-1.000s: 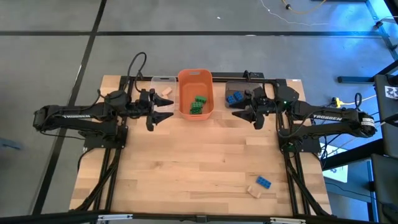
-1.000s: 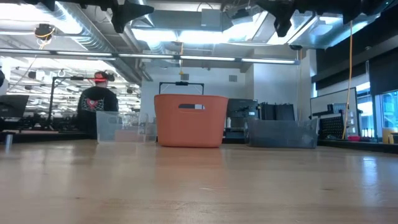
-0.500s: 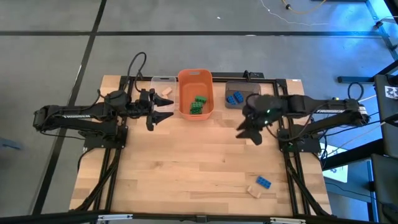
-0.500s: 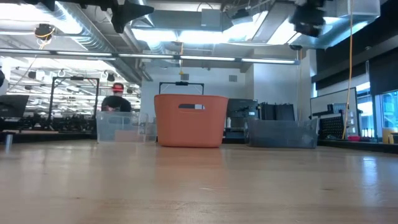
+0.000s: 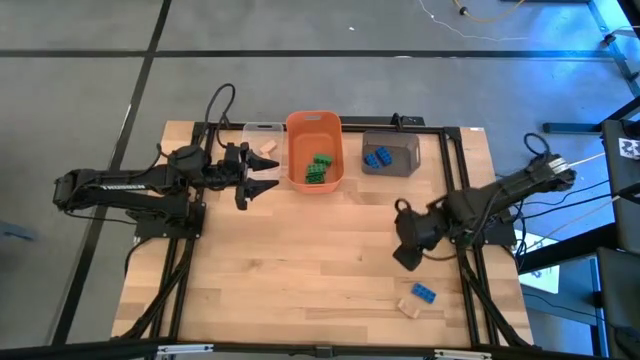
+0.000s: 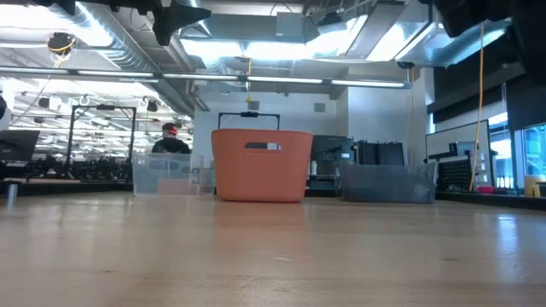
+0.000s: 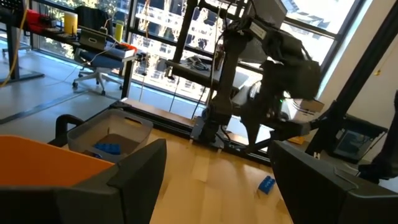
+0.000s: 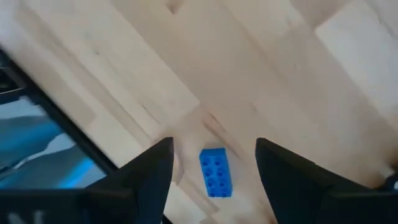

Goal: Sort & place blocks by color
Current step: Put the blue game piece into the black bin

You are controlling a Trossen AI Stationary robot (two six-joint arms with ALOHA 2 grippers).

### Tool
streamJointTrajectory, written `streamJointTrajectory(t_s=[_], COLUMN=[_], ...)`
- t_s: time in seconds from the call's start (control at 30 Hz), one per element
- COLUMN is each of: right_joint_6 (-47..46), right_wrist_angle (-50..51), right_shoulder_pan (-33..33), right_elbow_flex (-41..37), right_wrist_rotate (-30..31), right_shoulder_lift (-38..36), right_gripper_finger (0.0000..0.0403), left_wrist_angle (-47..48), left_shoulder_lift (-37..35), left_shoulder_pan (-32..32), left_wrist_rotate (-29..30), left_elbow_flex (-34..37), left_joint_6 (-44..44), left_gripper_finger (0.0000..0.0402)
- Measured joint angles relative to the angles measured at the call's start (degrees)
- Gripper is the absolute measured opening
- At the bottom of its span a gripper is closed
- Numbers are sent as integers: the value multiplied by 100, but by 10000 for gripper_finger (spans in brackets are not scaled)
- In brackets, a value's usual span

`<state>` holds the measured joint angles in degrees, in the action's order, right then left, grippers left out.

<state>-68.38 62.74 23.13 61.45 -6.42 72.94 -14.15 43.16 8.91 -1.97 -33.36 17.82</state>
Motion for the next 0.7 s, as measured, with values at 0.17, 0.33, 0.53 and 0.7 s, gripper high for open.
streamJointTrajectory(t_s=[0.17,0.33,0.53,0.7], right_joint_6=[-610,-1247,-2264,-2608], right_wrist_angle=[-115,-1117,-2081,-2297], right_shoulder_pan=[599,1265,1917,2129], right_elbow_flex=[-169,-912,-1595,-1742], right_wrist_rotate=[-101,-532,-592,-575], right_shoulder_lift=[467,488,475,741], right_gripper_finger=[227,227,227,227], left_wrist_angle=[0,0,0,0], left_shoulder_lift=[0,0,0,0], left_shoulder_pan=[2,2,2,2], left_wrist_rotate=[0,-1,-1,-1], left_elbow_flex=[0,0,0,0], left_joint_6=[0,1,0,2], left_gripper_finger=[277,277,277,277])
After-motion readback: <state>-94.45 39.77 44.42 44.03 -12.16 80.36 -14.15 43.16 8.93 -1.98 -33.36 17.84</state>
